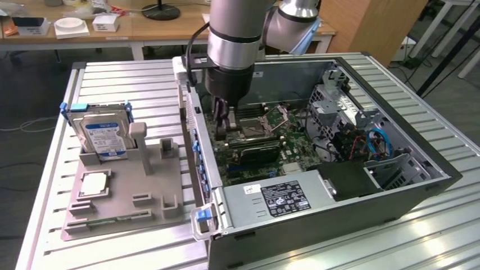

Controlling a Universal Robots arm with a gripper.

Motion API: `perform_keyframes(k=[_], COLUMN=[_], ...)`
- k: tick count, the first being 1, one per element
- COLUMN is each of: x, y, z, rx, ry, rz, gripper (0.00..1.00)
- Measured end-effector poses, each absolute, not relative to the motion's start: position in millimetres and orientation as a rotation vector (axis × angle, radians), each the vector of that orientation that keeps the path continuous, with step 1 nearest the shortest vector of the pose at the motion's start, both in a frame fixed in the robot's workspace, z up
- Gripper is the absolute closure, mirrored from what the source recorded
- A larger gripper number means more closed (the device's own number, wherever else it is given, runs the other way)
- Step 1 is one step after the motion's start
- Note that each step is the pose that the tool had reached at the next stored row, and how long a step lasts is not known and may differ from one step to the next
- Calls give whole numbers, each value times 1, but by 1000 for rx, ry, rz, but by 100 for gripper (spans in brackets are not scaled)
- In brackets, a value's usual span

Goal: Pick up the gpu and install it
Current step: 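Press down on the gpu until it lock into place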

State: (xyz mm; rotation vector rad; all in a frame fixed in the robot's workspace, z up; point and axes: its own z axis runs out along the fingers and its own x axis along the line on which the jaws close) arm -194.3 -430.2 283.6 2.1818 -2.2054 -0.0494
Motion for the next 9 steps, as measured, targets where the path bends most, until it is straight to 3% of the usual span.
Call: perform_keyframes(k=[9], x=[-194], y=[-435], z=[283], rx=[2169], ry=[-2194], rz=[-75], gripper=[89])
